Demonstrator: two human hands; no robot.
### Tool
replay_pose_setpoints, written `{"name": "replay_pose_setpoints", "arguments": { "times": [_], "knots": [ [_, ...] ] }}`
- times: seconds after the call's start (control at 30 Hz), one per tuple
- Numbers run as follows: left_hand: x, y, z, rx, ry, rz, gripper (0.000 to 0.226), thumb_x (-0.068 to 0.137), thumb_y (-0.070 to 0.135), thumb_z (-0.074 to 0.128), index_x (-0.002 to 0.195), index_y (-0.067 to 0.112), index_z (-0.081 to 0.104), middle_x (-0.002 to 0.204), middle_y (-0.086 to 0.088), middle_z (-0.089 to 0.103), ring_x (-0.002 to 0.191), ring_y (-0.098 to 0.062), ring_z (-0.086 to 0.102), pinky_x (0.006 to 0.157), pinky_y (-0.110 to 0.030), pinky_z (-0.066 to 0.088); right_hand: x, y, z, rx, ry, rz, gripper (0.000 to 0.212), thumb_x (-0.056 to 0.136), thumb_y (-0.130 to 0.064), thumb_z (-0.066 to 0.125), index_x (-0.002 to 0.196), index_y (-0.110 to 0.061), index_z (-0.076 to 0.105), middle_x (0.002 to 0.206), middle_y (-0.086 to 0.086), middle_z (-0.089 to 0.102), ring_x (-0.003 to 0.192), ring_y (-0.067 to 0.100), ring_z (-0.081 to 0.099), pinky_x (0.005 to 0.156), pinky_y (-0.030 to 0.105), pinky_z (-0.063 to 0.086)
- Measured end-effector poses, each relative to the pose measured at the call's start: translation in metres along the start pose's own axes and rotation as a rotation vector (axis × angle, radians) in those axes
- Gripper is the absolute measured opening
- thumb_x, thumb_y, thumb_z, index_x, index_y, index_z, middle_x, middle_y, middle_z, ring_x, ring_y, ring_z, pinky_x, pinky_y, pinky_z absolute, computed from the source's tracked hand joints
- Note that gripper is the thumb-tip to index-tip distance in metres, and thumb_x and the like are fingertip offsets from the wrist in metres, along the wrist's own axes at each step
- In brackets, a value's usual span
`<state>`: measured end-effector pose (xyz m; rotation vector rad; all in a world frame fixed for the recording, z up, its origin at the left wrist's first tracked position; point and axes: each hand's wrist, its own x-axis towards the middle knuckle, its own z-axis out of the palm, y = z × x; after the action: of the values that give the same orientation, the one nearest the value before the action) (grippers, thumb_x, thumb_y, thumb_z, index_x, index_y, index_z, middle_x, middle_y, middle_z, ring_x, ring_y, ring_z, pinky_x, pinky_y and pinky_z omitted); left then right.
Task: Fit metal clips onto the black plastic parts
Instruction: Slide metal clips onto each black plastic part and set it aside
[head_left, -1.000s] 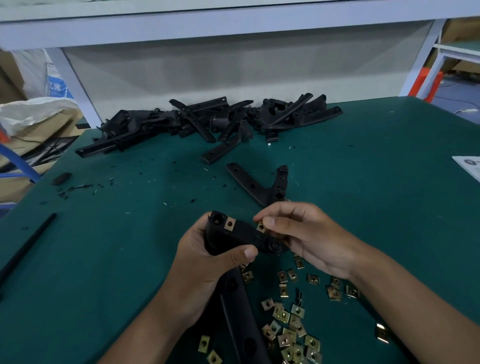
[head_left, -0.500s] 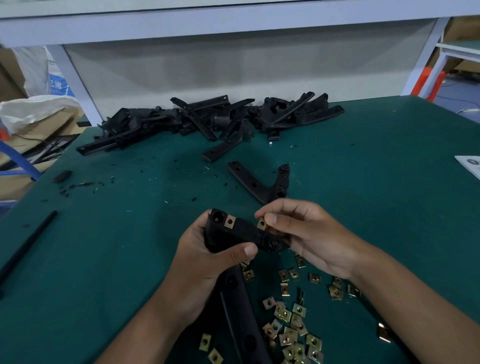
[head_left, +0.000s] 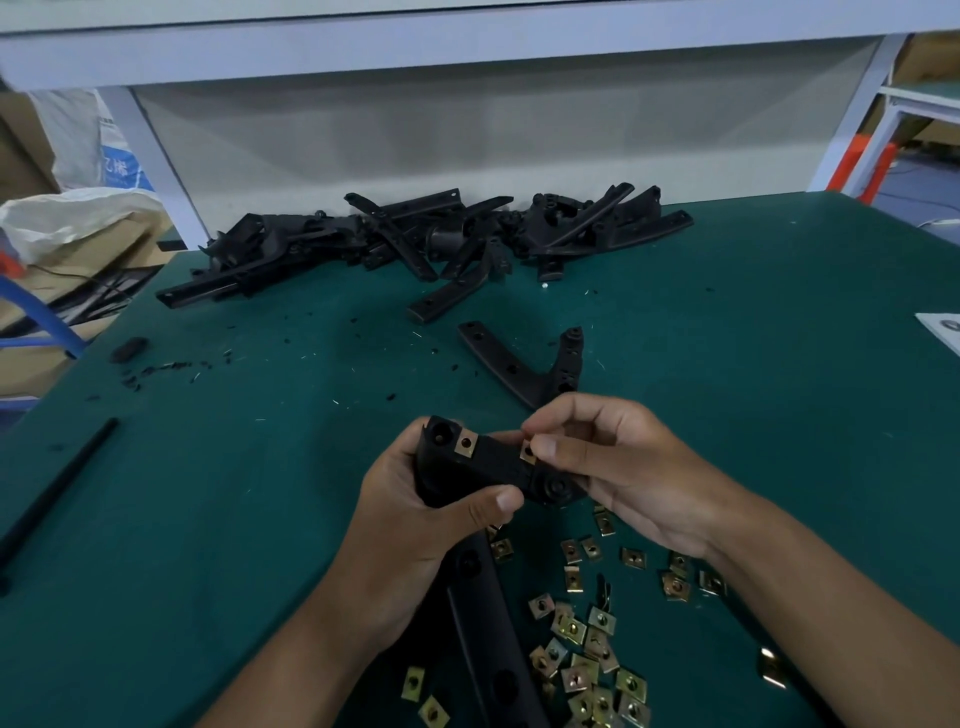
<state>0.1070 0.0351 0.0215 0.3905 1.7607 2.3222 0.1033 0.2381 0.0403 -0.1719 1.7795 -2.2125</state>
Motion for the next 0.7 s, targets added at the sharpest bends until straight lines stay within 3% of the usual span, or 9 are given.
{"name": "replay_pose_setpoints", "arguments": {
  "times": [0.1, 0.17, 0.27, 0.37, 0.43, 0.53, 0.7],
  "knots": [
    [0.0, -0.001, -0.001, -0.001, 0.006, 0.005, 0.035, 0.064, 0.017, 0.091, 0.089, 0.02, 0.066, 0.098, -0.021, 0.071, 0.094, -0.027, 0.07, 0.077, -0.031, 0.058, 0.0, 0.0, 0.002, -0.012, 0.029, -0.009, 0.011, 0.072, -0.027, 0.082, 0.081, -0.023, 0.078, 0.099, 0.013, 0.074, 0.089, 0.019, 0.068, 0.084, 0.028, 0.055],
    [0.0, 0.0, -0.002, -0.015, 0.014, 0.005, 0.038, 0.065, 0.015, 0.091, 0.091, 0.019, 0.064, 0.104, -0.03, 0.065, 0.098, -0.03, 0.068, 0.08, -0.034, 0.059, 0.0, 0.001, 0.004, -0.021, 0.039, -0.02, 0.011, 0.071, -0.03, 0.082, 0.079, -0.024, 0.077, 0.096, 0.017, 0.072, 0.088, 0.02, 0.065, 0.082, 0.028, 0.054],
    [0.0, 0.001, -0.002, -0.027, -0.004, 0.034, 0.033, 0.068, 0.014, 0.088, 0.091, 0.022, 0.065, 0.108, -0.018, 0.073, 0.095, -0.026, 0.071, 0.076, -0.029, 0.059, 0.0, 0.002, 0.006, -0.035, 0.052, -0.044, 0.012, 0.075, -0.033, 0.081, 0.082, -0.023, 0.077, 0.11, 0.032, 0.066, 0.093, 0.026, 0.063, 0.082, 0.034, 0.051],
    [0.002, 0.003, -0.002, -0.021, 0.065, 0.075, 0.028, 0.07, 0.019, 0.086, 0.089, 0.027, 0.068, 0.115, -0.007, 0.075, 0.086, -0.017, 0.072, 0.071, -0.024, 0.056, -0.001, 0.002, 0.007, -0.056, 0.024, -0.112, 0.021, 0.075, -0.036, 0.084, 0.092, -0.025, 0.08, 0.108, 0.009, 0.075, 0.096, 0.016, 0.068, 0.075, 0.022, 0.053],
    [0.003, 0.003, -0.003, -0.047, 0.104, 0.086, 0.028, 0.071, 0.02, 0.086, 0.093, 0.021, 0.069, 0.12, -0.009, 0.073, 0.092, -0.021, 0.072, 0.076, -0.027, 0.058, -0.002, 0.005, 0.009, -0.095, 0.007, -0.149, 0.036, 0.066, -0.029, 0.091, 0.1, -0.027, 0.079, 0.105, -0.002, 0.076, 0.102, 0.011, 0.07, 0.08, 0.021, 0.056],
    [0.002, 0.002, -0.003, -0.089, 0.099, 0.071, 0.03, 0.073, 0.015, 0.088, 0.099, 0.014, 0.073, 0.12, -0.011, 0.073, 0.106, -0.028, 0.071, 0.082, -0.029, 0.058, -0.001, 0.012, 0.015, -0.257, 0.065, -0.191, 0.047, 0.067, -0.028, 0.093, 0.11, -0.028, 0.073, 0.113, -0.001, 0.074, 0.109, 0.015, 0.069, 0.092, 0.031, 0.057],
    [0.0, 0.005, 0.001, -0.098, 0.114, 0.061, 0.031, 0.068, 0.019, 0.083, 0.098, 0.017, 0.078, 0.113, -0.01, 0.075, 0.089, -0.017, 0.073, 0.072, -0.021, 0.056, -0.003, 0.019, 0.018, -0.319, 0.175, -0.312, 0.044, 0.068, -0.046, 0.086, 0.109, -0.033, 0.076, 0.109, -0.005, 0.075, 0.105, 0.014, 0.07, 0.091, 0.026, 0.056]
  ]
}}
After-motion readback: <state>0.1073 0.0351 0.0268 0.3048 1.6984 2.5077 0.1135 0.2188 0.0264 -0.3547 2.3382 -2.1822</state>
